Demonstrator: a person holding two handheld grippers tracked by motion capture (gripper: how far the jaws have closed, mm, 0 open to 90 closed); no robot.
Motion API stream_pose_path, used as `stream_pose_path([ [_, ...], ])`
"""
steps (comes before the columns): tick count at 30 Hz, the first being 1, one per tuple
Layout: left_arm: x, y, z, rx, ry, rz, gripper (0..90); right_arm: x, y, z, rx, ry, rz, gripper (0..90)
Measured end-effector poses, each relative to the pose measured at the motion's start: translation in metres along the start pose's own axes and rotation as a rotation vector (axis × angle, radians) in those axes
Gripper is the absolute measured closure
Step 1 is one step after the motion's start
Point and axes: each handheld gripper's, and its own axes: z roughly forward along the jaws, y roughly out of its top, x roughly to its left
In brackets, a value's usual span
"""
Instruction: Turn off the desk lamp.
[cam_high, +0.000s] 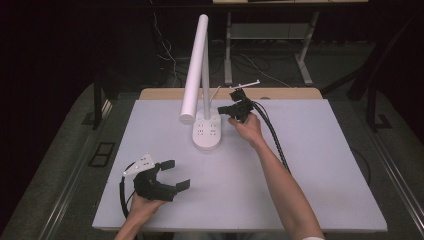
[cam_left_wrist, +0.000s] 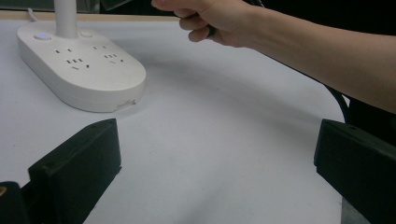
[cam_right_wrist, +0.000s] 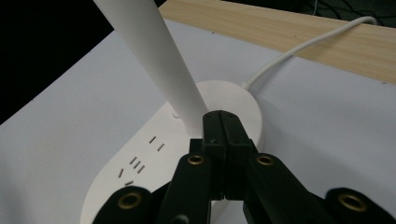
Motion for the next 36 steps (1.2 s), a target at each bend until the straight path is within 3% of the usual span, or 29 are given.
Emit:
stream_pose_path([
  [5, 0.000, 0.000, 0.001, 0.003, -0.002, 0.002, 0.0, -0.005, -0.004, -0.022, -0.009, -0.009, -0.018, 89.9],
  [6, 0.000, 0.000, 0.001, 0.004, -0.002, 0.002, 0.0, -0.005, -0.004, -0.026, -0.013, -0.009, -0.022, 82.8],
  [11, -0.001, 0.000, 0.001, 0.004, 0.000, 0.008, 0.0, -0.005, -0.004, -0.044, -0.012, -0.021, -0.029, 78.1],
  [12, -0.001, 0.000, 0.002, 0.008, 0.001, 0.008, 0.0, -0.005, -0.005, -0.053, -0.013, -0.022, -0.041, 70.3],
  [20, -0.002, 0.000, 0.004, 0.007, -0.001, 0.005, 0.0, -0.006, -0.013, -0.075, -0.015, -0.049, -0.052, 55.2],
  [23, -0.002, 0.000, 0.004, 0.007, 0.000, 0.005, 0.0, -0.005, -0.018, -0.089, -0.036, -0.058, -0.054, 38.9],
  [24, -0.002, 0.000, 0.004, 0.009, 0.000, 0.007, 0.0, -0.005, -0.018, -0.089, -0.036, -0.058, -0.054, 38.9],
  [25, -0.002, 0.000, 0.004, 0.010, -0.001, 0.008, 0.0, -0.004, -0.019, -0.092, -0.035, -0.058, -0.055, 33.3],
  [26, -0.002, 0.000, 0.004, 0.010, -0.001, 0.009, 0.0, -0.002, -0.022, -0.097, -0.027, -0.049, -0.071, 17.5],
  [27, -0.002, 0.000, 0.004, 0.010, -0.001, 0.010, 0.0, -0.001, -0.023, -0.100, -0.018, -0.045, -0.076, 11.0],
  [30, -0.003, 0.001, 0.004, 0.011, 0.000, 0.012, 0.0, 0.001, -0.027, -0.105, -0.010, -0.055, -0.082, 10.0],
  [31, -0.003, 0.001, 0.004, 0.013, 0.000, 0.012, 0.0, 0.002, -0.029, -0.107, -0.010, -0.054, -0.078, 1.9],
  [32, -0.003, 0.001, 0.005, 0.013, 0.000, 0.012, 0.0, 0.002, -0.031, -0.109, 0.000, -0.047, -0.075, 0.5],
  [36, -0.003, 0.001, 0.004, 0.013, 0.001, 0.014, 0.0, 0.005, -0.041, -0.121, 0.004, -0.021, -0.079, 0.5],
])
